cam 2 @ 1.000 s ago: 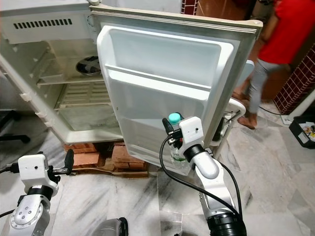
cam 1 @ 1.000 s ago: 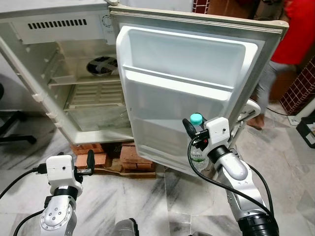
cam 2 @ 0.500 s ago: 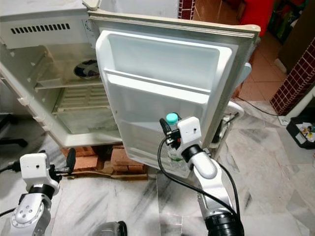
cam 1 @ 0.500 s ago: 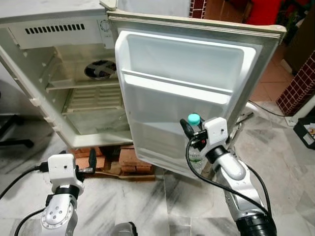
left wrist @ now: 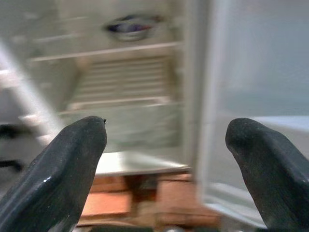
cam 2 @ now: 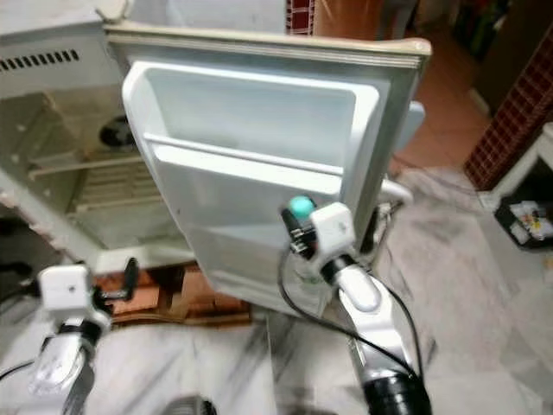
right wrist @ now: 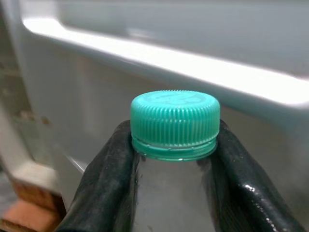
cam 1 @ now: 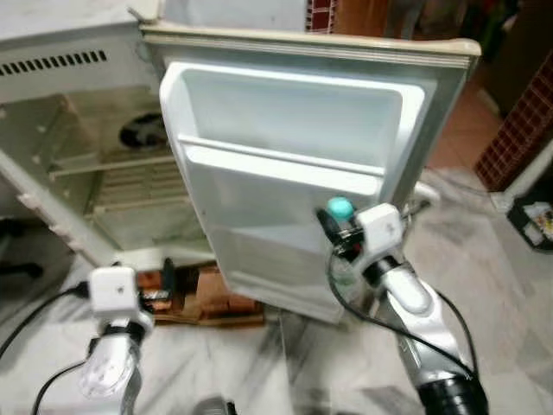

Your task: Restocking fridge

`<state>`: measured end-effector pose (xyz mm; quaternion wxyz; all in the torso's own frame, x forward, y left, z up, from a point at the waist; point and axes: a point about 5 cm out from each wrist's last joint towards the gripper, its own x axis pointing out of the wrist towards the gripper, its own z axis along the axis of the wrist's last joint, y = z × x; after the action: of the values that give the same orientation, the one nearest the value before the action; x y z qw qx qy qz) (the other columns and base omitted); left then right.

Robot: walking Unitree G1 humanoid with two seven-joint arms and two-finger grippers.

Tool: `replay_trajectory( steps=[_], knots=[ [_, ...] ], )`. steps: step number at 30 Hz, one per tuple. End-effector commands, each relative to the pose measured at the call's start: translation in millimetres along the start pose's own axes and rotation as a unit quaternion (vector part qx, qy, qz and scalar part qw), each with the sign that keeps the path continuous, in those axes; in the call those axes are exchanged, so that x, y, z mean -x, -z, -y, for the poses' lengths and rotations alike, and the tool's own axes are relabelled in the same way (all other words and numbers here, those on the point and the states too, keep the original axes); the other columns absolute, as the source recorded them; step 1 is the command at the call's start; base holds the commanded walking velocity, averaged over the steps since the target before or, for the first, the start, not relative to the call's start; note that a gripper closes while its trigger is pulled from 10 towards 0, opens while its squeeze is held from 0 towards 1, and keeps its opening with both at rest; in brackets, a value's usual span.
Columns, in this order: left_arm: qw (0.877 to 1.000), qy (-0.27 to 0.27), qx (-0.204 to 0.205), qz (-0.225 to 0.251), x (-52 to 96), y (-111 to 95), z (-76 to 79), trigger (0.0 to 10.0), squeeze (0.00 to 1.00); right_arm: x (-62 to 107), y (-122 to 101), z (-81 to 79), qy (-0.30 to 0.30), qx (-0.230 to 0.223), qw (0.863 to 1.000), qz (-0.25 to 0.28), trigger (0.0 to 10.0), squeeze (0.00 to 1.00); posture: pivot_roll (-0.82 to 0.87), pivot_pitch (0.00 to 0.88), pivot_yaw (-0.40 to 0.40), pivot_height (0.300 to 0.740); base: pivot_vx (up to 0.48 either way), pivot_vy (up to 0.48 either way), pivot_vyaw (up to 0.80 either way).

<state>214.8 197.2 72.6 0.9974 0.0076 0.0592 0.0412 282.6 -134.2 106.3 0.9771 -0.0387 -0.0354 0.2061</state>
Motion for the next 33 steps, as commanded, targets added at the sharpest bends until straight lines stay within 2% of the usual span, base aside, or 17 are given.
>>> replay_trajectory(
  steps=[1,4,6,7,8,10,13,14,15,17,20,22,25,28,30,33],
  knots=[
    [1.0,-0.016,-0.009,-0.023,5.5,8,-10.8,10.0,0.0,-6.9,-8,-11.0,-0.022,-0.009,1.0,0.019,10.0,0.0,0.02,0.082,0.027,0.74,0.0,0.0,0.0],
    [0.999,-0.003,-0.008,-0.033,4.8,10,-8.1,10.0,0.0,-7.5,-7,-13.3,-0.03,-0.025,0.999,0.015,10.0,0.0,0.01,0.082,0.026,0.74,0.0,0.0,0.0],
    [0.998,0.034,-0.013,-0.045,3.4,12,-1.6,10.0,0.0,-9.5,-9,-14.8,-0.034,-0.04,0.998,0.017,10.0,0.0,0.01,0.083,0.025,0.74,0.0,0.0,0.0],
    [0.996,0.071,-0.023,-0.046,2.8,12,4.5,10.0,0.0,-12.0,-12,-14.4,-0.031,-0.044,0.998,0.022,10.0,0.0,0.01,0.085,0.023,0.74,0.0,0.0,0.0],
    [0.996,0.071,-0.023,-0.046,2.8,12,4.5,10.0,0.0,-12.0,-12,-14.4,-0.031,-0.044,0.998,0.022,10.0,0.0,0.01,0.085,0.023,0.74,0.0,0.0,0.0],
    [0.992,0.109,-0.034,-0.046,2.3,10,11.1,10.0,0.0,-15.5,-16,-13.4,-0.027,-0.051,0.998,0.027,10.0,0.0,0.01,0.086,0.021,0.74,0.0,0.0,0.0],
    [0.975,0.205,-0.062,-0.049,-2.1,6,27.4,10.0,0.0,-31.1,-29,-13.1,-0.014,-0.11,0.993,0.04,10.0,0.0,0.01,0.088,0.017,0.74,0.0,0.0,0.0],
    [0.975,0.209,-0.063,-0.049,-2.6,6,28.0,10.0,0.0,-31.9,-29,-13.3,-0.014,-0.112,0.993,0.039,10.0,0.0,0.01,0.088,0.017,0.74,0.0,0.0,0.0],
    [0.968,0.239,-0.064,-0.049,-5.8,3,35.7,10.0,0.0,-38.3,-35,-17.0,-0.017,-0.141,0.989,0.042,10.0,0.0,0.01,0.089,0.017,0.74,0.0,0.0,0.0],
    [0.957,0.28,-0.063,-0.046,-8.9,-2,48.2,10.0,0.0,-45.6,-43,-23.9,-0.028,-0.161,0.985,0.052,10.0,0.0,0.0,0.088,0.016,0.74,0.0,0.0,0.0],
    [0.947,0.31,-0.059,-0.052,-9.0,-3,57.0,10.0,0.0,-49.4,-46,-28.5,-0.031,-0.178,0.982,0.054,10.0,0.0,0.0,0.087,0.016,0.74,0.0,0.0,0.0],
    [0.934,0.345,-0.071,-0.056,-7.6,-2,67.3,10.0,0.0,-53.5,-48,-34.9,-0.034,-0.205,0.977,0.05,10.0,0.0,0.0,0.086,0.013,0.74,0.0,0.0,0.0],
    [0.924,0.371,-0.073,-0.059,-8.6,-3,75.7,10.0,0.0,-58.1,-52,-45.2,-0.049,-0.243,0.968,0.04,10.0,0.0,-0.01,0.084,0.012,0.74,0.0,0.0,0.0],
    [0.919,0.382,-0.08,-0.057,-10.8,-4,81.3,10.0,0.0,-59.0,-56,-52.5,-0.067,-0.257,0.963,0.035,10.0,0.0,-0.01,0.084,0.012,0.74,0.0,0.0,0.0],
    [0.921,0.376,-0.089,-0.053,-13.3,-4,81.9,10.0,0.0,-58.9,-57,-55.4,-0.076,-0.26,0.962,0.032,10.0,0.0,-0.01,0.083,0.011,0.74,0.0,0.0,0.0],
    [0.933,0.34,-0.105,-0.052,-22.3,-3,75.7,10.0,0.0,-55.3,-57,-59.5,-0.101,-0.274,0.956,0.014,10.0,0.0,-0.01,0.083,0.011,0.74,0.0,0.0,0.0]
  ],
)
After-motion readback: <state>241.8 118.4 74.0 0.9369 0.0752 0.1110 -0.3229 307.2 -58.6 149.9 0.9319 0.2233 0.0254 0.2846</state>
